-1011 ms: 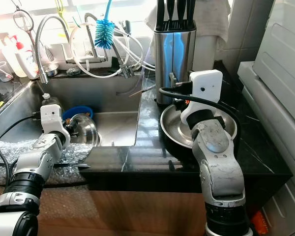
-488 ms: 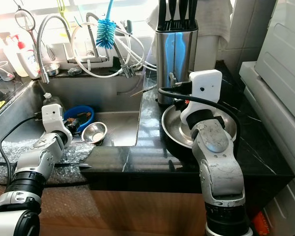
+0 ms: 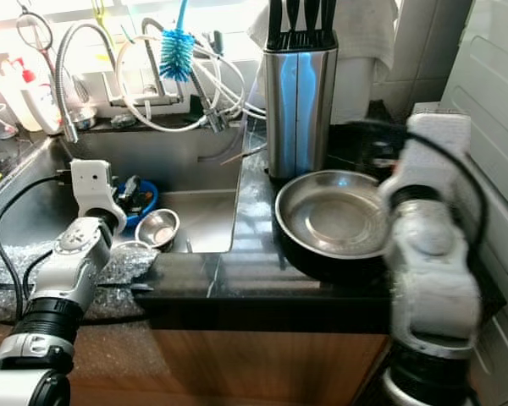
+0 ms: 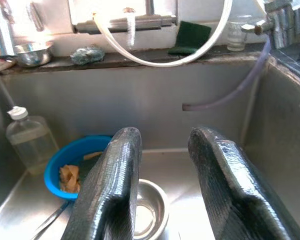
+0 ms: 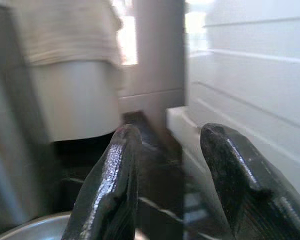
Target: Kitchen organization
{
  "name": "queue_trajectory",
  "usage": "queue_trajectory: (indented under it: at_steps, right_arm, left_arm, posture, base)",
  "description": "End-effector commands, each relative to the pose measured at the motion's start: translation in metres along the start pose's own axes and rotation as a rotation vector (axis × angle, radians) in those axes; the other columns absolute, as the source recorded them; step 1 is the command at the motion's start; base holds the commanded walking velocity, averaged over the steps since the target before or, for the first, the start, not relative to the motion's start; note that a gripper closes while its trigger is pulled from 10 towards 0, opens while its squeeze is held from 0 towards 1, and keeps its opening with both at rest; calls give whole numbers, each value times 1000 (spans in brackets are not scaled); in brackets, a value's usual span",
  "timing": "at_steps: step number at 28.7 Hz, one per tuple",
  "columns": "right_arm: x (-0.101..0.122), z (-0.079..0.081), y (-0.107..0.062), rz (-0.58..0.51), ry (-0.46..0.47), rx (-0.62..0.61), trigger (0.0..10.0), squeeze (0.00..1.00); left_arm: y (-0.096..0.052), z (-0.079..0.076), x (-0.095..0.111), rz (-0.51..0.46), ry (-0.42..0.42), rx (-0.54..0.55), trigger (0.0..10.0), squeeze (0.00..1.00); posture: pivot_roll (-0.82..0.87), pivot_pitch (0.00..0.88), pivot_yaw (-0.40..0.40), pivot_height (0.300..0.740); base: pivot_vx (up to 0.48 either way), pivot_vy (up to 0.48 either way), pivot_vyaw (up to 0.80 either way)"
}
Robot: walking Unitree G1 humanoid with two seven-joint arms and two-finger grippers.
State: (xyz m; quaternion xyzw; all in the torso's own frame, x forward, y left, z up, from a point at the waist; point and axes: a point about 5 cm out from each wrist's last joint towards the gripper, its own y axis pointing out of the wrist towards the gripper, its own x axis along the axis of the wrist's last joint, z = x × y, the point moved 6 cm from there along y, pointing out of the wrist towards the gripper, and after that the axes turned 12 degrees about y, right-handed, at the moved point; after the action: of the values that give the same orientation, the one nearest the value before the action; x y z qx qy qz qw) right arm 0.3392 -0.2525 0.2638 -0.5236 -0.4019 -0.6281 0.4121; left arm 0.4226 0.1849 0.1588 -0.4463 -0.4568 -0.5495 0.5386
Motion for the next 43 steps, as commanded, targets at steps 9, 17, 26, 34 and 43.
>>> queue_trajectory:
  at_steps: [9, 17, 26, 34, 43]
  right_arm:
    - [-22, -23, -7, 206, 88, -25, 10000, 0]
    - [-23, -31, -12, 265, 96, -42, 10000, 0]
    - [-47, -17, -19, 395, 70, 80, 10000, 0]
    - [-61, -20, -21, 449, 60, 85, 10000, 0]
    - [-67, -22, -20, 461, 79, 67, 10000, 0]
  left_arm:
    - [-2, -8, -6, 3, 28, -34, 10000, 0]
    - [-2, -11, -6, 4, 24, -45, 10000, 0]
    - [-2, -18, -8, 14, 21, -61, 10000, 0]
    - [-3, -15, -10, 22, 22, -56, 10000, 0]
    - [-3, -17, -11, 31, 27, -69, 10000, 0]
  posture:
    - [-168, 0, 99, 740]
    - [-173, 0, 98, 740]
    - [-160, 0, 93, 740]
    - [-150, 0, 89, 740]
    - [-149, 0, 97, 740]
  base:
    - [0, 0, 0]
    - [0, 0, 0]
    - [0, 0, 0]
    - [0, 0, 0]
    - [0, 0, 0]
